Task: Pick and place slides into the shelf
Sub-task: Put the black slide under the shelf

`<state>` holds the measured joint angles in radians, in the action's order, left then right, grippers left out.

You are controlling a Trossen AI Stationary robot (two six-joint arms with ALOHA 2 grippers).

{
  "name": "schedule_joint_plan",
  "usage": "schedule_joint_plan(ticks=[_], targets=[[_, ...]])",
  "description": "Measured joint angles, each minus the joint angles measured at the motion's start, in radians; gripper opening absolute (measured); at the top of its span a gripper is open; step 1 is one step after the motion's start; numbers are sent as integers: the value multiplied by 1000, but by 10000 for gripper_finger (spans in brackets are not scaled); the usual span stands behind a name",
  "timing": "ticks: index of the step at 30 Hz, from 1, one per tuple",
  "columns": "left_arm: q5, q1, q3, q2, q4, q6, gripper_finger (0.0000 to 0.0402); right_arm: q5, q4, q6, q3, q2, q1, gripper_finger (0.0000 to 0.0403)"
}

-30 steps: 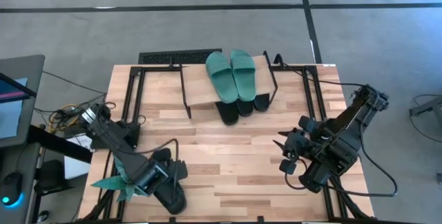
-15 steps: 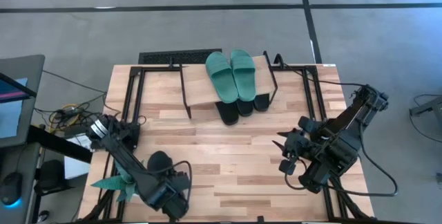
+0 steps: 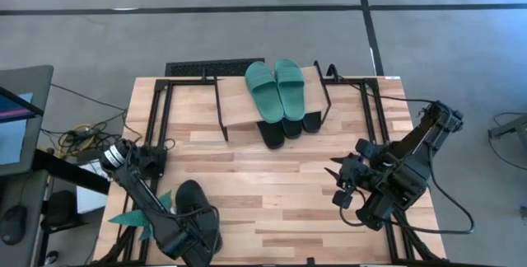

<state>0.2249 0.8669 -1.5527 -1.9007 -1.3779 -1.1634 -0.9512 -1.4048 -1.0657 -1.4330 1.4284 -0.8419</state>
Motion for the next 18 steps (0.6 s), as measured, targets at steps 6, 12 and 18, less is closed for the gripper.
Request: schedule_joint_plan(ticks=[6,12,18], targets=[[24,-6,49,0,17,-11,192,0,1,0,0,0,0,129],[45,-9,66,0,38,-28,192,0,2,0,0,0,0,129],[53,-9,66,0,34,-32,192,0,6,0,0,0,0,129]])
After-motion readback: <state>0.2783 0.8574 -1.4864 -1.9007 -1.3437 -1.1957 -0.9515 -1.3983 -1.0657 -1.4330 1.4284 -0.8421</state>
